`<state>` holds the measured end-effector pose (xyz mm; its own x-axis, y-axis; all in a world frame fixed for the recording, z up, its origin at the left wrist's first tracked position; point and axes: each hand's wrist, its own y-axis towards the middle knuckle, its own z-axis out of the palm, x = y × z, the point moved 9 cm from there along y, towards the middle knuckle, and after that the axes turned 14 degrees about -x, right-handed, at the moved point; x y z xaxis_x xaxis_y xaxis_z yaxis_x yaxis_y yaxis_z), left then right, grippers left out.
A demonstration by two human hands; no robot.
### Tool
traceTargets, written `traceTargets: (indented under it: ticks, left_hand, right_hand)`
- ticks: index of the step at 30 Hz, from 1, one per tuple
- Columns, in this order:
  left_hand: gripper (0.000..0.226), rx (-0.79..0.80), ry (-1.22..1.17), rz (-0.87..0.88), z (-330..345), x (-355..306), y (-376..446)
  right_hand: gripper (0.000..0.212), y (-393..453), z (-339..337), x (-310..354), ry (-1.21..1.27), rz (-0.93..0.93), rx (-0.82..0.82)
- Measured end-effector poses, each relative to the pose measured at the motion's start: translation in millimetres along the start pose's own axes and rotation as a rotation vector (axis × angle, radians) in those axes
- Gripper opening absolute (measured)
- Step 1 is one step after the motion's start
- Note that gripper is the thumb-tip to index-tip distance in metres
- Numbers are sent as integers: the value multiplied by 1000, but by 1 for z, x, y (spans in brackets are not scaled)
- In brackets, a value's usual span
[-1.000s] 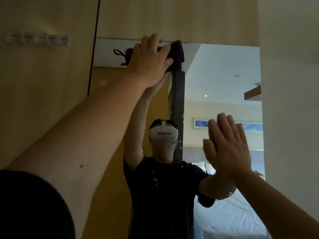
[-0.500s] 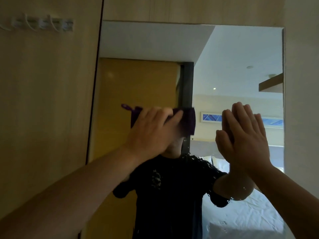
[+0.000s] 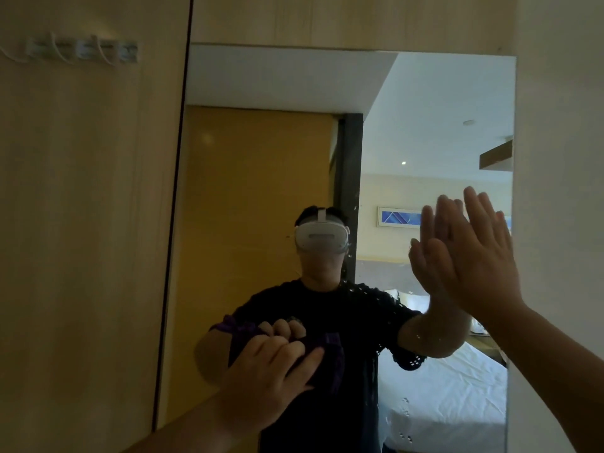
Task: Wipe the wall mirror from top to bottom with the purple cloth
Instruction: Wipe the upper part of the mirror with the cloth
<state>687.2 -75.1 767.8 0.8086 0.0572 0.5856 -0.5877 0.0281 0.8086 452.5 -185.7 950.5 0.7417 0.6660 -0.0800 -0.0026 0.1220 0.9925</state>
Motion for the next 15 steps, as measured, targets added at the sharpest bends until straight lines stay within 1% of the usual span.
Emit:
traceTargets:
  ticks: [2,5,7,9,12,14,15]
  left_hand:
    - [40,-45,-7,6,-4,4,17]
    - [36,-153,17,-38,-6,28,61]
    - [36,-212,27,-54,-2,51,110]
    - [42,-282,82,-73,-1,79,169]
    - [39,-382,162,-210,-2,132,258]
    - [40,-393,223,-269,2,157,304]
    - [41,-365,242,-271,8,163,323]
  right_hand:
    - [65,-8,-4,-14,-73,0,20]
    - [67,-18,5,-22,-146,-29,59]
    - [67,-17,8,-24,-162,-34,59]
    - [68,-17,9,-27,-172,-40,63]
    - [68,-17,10,-28,-171,-45,55]
    - [67,-17,10,-28,-167,-45,49]
    - [66,-17,10,-29,-169,-48,46]
